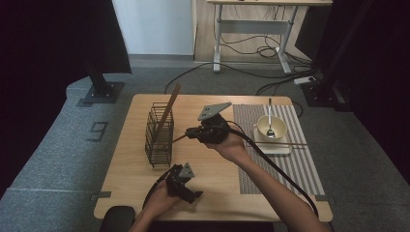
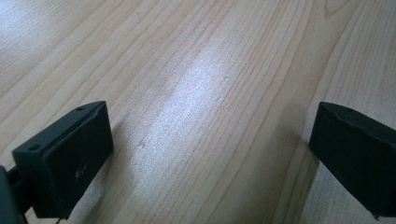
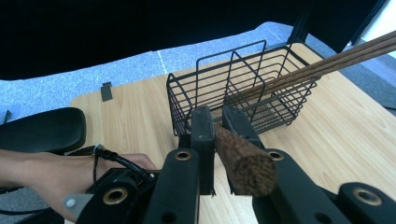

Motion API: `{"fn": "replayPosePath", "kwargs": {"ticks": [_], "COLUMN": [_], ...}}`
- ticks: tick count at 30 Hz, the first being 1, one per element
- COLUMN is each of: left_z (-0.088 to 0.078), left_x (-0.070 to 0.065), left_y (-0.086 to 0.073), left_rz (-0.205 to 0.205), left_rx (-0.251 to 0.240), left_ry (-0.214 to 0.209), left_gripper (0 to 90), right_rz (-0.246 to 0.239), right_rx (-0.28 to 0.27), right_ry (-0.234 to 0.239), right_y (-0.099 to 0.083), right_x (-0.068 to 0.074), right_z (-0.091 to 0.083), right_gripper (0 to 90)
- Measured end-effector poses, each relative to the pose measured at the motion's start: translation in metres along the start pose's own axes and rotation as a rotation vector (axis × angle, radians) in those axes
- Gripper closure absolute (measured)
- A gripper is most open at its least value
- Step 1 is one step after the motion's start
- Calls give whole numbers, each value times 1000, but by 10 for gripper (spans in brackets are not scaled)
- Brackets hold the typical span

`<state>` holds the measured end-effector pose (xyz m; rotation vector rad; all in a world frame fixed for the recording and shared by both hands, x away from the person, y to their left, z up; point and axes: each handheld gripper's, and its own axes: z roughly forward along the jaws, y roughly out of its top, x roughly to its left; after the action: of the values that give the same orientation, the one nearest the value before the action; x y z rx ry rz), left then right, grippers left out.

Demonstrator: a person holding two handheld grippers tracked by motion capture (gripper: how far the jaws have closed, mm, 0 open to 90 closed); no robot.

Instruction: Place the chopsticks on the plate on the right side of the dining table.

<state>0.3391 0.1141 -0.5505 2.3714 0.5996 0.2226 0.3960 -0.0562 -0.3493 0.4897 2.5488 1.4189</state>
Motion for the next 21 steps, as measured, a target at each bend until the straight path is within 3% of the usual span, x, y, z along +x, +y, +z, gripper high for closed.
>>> {"fn": "replayPosePath", "kwargs": {"ticks": [9, 21], "left_z": [-1, -1], "left_x": [0, 0], "left_y": [-1, -1], "left_rz": [-9, -13], "left_rx": [-2, -5], "left_ry": [6, 6], "left_gripper": [0, 3], "right_rz": [7, 11], "right_rx": [-27, -53], "right_ry": [-3, -44], "right_y": [1, -1], "right_x": [-1, -4], "right_z": [-21, -50], "right_gripper": [825, 825]}}
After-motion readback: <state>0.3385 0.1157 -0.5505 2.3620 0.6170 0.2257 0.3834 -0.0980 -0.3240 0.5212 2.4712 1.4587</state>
